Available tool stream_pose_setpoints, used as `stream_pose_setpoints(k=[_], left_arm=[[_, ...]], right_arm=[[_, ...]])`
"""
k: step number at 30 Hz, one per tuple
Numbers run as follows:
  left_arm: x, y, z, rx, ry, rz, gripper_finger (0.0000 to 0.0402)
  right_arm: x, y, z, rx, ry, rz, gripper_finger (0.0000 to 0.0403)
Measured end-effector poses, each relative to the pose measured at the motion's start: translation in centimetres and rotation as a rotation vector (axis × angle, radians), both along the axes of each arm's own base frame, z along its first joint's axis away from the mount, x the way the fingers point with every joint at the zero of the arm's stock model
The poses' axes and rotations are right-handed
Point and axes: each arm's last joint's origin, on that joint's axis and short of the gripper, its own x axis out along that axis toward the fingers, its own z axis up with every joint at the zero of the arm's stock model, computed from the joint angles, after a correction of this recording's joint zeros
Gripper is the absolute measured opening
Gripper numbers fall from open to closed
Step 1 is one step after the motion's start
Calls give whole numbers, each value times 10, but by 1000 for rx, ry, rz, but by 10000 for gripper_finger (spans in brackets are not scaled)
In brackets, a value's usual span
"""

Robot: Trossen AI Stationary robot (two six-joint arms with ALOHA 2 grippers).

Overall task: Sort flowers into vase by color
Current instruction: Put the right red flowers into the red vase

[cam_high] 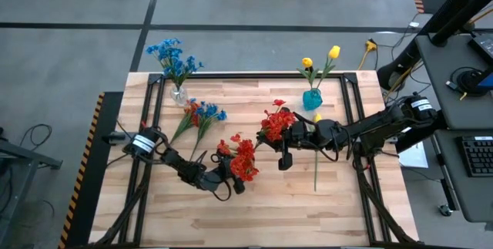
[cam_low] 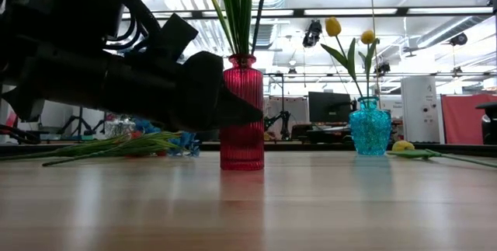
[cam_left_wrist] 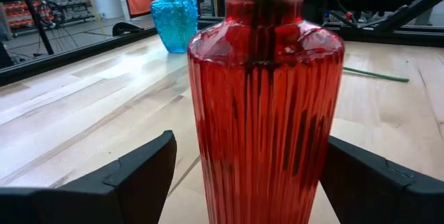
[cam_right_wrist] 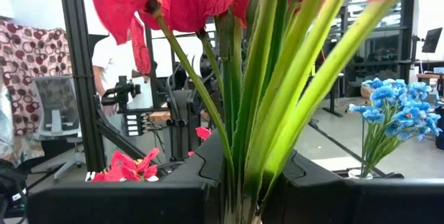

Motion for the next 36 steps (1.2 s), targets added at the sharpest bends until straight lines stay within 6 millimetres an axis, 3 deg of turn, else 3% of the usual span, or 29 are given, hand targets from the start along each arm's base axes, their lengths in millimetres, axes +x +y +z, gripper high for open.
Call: stream_pose_setpoints(k=[18, 27, 32, 36], left_arm=[[0, 0, -1, -8, 2, 2, 308], [1, 0, 0, -10, -1, 2, 217], [1, 0, 0, -11, -2, 3, 217], [1, 0, 0, -12, -3, 3, 243]], right_arm=[[0, 0, 0, 32, -5, 8, 43], [0, 0, 0, 27, 0, 7, 43], [0, 0, -1, 27, 7, 7, 43], [0, 0, -1, 30, 8, 8, 43]])
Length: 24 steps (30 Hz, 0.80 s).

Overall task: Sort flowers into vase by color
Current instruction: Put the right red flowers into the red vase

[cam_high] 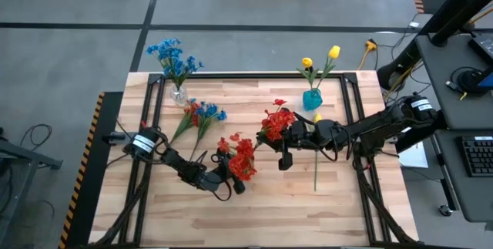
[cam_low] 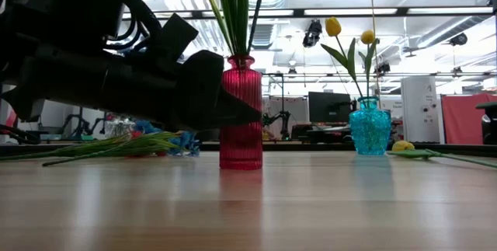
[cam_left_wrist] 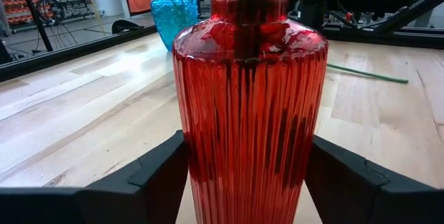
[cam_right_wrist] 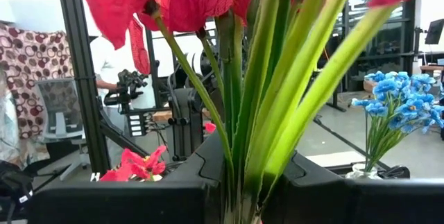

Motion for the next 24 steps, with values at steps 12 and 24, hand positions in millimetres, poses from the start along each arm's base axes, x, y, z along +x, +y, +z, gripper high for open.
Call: stream_pose_setpoints(k=[12, 24], left_arm=[[0, 0, 0, 1, 4, 0, 225], [0, 0, -1, 3, 7, 0, 229]], right_arm=[[5, 1, -9, -55, 29, -12, 43], [14, 3, -26, -32, 88, -3, 43]])
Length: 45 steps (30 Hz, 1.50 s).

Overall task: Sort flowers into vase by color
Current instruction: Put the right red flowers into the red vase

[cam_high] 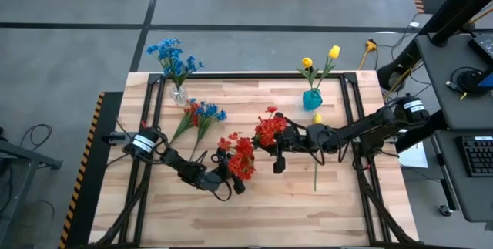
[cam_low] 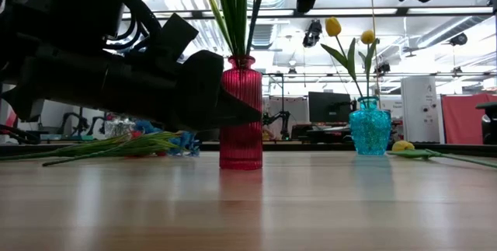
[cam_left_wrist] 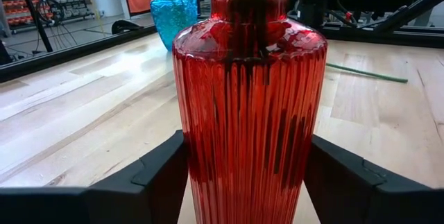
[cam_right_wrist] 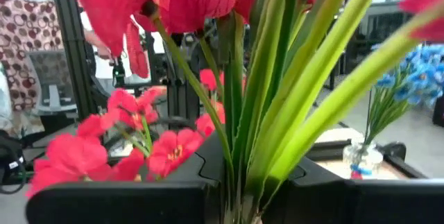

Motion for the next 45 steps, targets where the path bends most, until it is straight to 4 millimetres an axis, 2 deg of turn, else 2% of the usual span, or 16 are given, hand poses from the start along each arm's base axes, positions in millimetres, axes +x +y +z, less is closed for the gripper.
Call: stream_pose_setpoints(k=[18, 37, 45], left_arm=[[0, 0, 0, -6, 0, 2, 229], [-1, 0, -2, -19, 8, 7, 229], [-1, 0, -2, -21, 8, 7, 229]], right_arm=[[16, 3, -39, 44, 131, -3, 43], [16, 2, -42, 46, 168, -6, 42], [19, 2, -36, 30, 223, -9, 15]])
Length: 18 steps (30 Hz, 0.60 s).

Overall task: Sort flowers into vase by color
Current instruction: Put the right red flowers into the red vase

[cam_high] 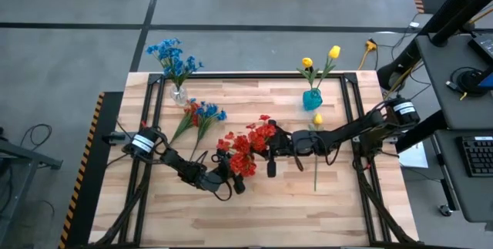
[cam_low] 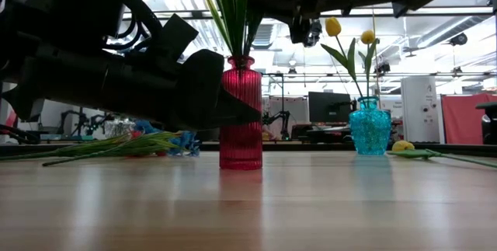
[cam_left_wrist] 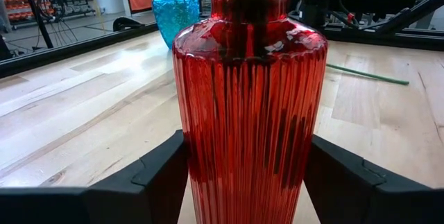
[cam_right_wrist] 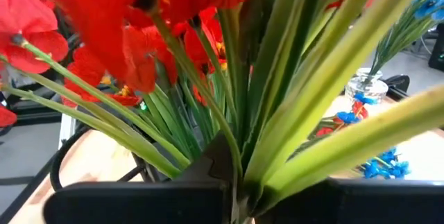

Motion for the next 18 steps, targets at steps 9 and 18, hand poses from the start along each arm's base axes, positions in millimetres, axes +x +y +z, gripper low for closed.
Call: stream_pose_setpoints(k=[9, 18], left_arm=[[0, 0, 0, 0, 1, 0, 229], [0, 0, 0, 0, 1, 0, 229]], right_arm=[[1, 0, -3, -1, 31, -1, 14], [1, 0, -7, -12, 73, -1, 13]])
